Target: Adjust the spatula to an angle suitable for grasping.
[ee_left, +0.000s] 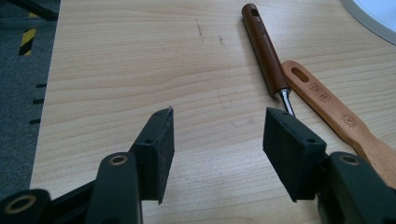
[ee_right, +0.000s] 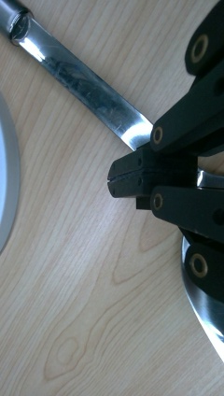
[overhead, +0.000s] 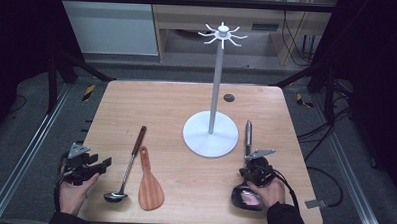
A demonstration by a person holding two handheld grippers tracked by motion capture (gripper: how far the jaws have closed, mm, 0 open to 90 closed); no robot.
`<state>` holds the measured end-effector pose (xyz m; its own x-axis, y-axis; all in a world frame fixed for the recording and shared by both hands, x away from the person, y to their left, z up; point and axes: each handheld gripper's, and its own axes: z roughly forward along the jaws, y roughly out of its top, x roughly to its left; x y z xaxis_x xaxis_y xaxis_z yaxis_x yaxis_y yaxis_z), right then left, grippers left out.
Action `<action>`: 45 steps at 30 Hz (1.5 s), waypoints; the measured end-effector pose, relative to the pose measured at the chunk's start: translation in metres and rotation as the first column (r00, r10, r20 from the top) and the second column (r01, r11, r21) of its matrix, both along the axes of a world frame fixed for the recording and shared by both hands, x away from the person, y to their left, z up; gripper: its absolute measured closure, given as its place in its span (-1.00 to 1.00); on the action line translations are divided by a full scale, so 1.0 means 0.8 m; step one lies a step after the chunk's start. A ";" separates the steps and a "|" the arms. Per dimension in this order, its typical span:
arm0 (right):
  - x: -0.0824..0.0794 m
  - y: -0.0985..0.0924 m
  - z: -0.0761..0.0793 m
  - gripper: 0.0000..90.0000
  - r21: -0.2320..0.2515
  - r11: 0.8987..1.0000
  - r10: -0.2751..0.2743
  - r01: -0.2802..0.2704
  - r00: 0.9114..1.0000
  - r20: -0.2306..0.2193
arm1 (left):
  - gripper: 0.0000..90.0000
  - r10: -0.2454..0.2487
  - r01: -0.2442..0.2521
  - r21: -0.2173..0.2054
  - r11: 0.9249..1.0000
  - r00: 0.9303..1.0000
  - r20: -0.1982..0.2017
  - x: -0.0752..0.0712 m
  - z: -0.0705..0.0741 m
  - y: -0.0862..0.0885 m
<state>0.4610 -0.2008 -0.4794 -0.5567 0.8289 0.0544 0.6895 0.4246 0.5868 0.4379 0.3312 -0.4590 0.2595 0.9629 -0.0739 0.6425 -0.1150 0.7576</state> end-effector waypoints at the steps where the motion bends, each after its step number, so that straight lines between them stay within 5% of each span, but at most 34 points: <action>1: -0.001 -0.002 -0.001 1.00 -0.005 1.000 -0.006 0.006 1.000 -0.002 | -0.04 0.000 0.000 -0.003 1.000 1.000 0.001 0.000 0.000 0.000; 15: -0.009 -0.057 -0.002 1.00 -0.052 0.991 -0.128 0.126 0.991 -0.029 | -0.06 -0.004 0.004 -0.007 1.000 1.000 0.000 -0.001 0.001 0.000; 21: -0.008 -0.065 0.022 0.82 -0.026 0.989 -0.144 0.144 0.990 0.005 | -0.09 -0.008 0.008 -0.011 1.000 1.000 -0.016 0.001 -0.001 0.001; 24: 0.002 -0.064 0.040 0.58 -0.052 0.982 -0.182 0.184 0.983 0.033 | -0.10 -0.010 0.010 -0.012 1.000 1.000 -0.022 0.003 -0.001 0.001; 28: 0.015 -0.058 0.052 0.47 -0.062 0.977 -0.203 0.203 0.979 0.015 | -0.11 -0.012 0.012 -0.009 1.000 0.999 -0.032 0.004 -0.003 0.001; 33: 0.053 -0.046 0.067 0.34 -0.108 0.960 -0.261 0.259 0.965 0.003 | -0.13 -0.022 0.022 -0.002 1.000 0.999 -0.042 0.006 -0.004 0.001; 45: 0.104 -0.035 0.051 0.27 -0.183 0.935 -0.329 0.304 0.936 -0.122 | -0.17 -0.038 0.039 0.006 0.999 0.997 -0.074 0.009 -0.008 0.001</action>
